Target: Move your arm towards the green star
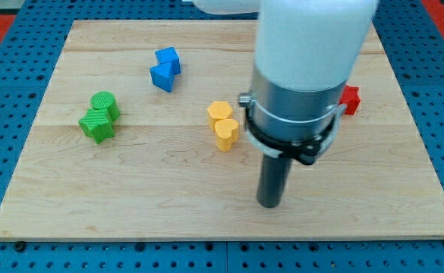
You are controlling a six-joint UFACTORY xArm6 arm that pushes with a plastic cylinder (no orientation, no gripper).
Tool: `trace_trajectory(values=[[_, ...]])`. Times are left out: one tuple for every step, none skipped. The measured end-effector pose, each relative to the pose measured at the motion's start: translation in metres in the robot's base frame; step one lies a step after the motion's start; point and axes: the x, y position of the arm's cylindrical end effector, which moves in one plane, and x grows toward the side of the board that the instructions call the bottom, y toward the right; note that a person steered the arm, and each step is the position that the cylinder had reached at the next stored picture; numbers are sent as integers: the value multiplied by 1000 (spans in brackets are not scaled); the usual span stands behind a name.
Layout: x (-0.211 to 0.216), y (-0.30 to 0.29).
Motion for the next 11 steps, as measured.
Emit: trace_trajectory(values=[[0, -47], [1, -122], [-19, -132], [-38, -165], [-49, -201], [-63, -236], [-72, -294], [-104, -307], [-133, -279], [-133, -236], [-133, -237]])
